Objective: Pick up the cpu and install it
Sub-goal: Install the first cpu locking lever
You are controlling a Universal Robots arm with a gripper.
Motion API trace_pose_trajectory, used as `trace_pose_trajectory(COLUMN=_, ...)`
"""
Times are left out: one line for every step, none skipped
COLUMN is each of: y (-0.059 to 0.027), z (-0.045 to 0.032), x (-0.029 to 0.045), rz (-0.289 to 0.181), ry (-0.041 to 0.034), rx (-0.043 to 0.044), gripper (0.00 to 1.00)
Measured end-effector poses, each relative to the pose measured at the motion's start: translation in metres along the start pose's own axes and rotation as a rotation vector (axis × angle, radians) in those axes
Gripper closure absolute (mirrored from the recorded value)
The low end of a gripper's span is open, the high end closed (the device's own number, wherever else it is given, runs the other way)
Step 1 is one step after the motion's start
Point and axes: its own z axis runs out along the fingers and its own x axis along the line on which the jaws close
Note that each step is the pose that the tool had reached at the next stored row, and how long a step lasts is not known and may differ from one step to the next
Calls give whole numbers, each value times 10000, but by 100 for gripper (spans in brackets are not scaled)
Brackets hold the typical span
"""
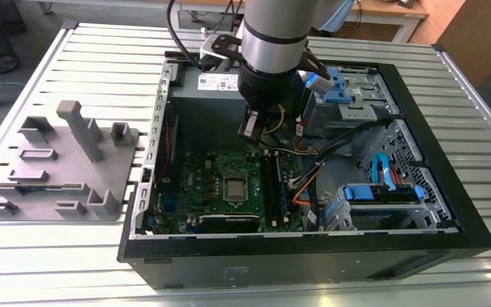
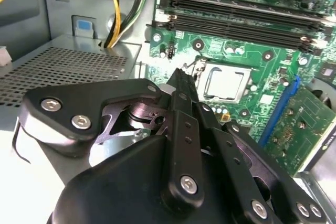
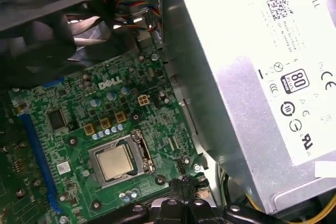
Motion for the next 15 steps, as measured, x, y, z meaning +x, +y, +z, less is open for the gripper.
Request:
trace_pose_trajectory(y=2, z=11, x=-5, rz=0, ry=1, rx=0, gripper=89)
trace_pose_trajectory(y=6, z=21, x=-14, rz=1, ry=2, rx=0, gripper=89)
trace_pose_trajectory(y=10, z=29, x=-25, rz=1, ry=2, rx=0, gripper=89)
trace_pose_trajectory(y=15, z=35, x=-38, rz=0, ry=2, rx=0, gripper=89)
trace_pose_trajectory(y=20, z=42, x=-52, rz=0, ry=2, rx=0, gripper=89)
trace_pose_trajectory(y=24, z=49, x=-62, rz=0, ry=2, rx=0, gripper=89)
trace_pose_trajectory(y=27, z=59, x=-69, rz=0, ry=1, rx=0, gripper=89)
trace_pose_trajectory(y=29, z=71, x=-74, rz=1, ry=-1, rx=0, gripper=89)
trace_pose_trajectory(y=30, z=83, x=-78, rz=0, ry=-1, rx=0, gripper=89)
trace_pose_trajectory(y=31, z=96, x=-80, rz=0, ry=2, rx=0, gripper=89)
trace_pose_trajectory(y=31, z=107, x=-82, rz=0, ry=2, rx=0, gripper=89)
trace_pose_trajectory(y=31, z=119, x=-83, rz=0, ry=1, rx=0, gripper=89)
trace_pose_trajectory(y=32, z=127, x=-83, rz=0, ry=3, rx=0, gripper=89)
trace_pose_trajectory(y=32, z=133, x=-83, rz=0, ry=8, rx=2, gripper=89)
trace_pose_trajectory(y=31, z=137, x=-83, rz=1, ry=15, rx=5, gripper=89)
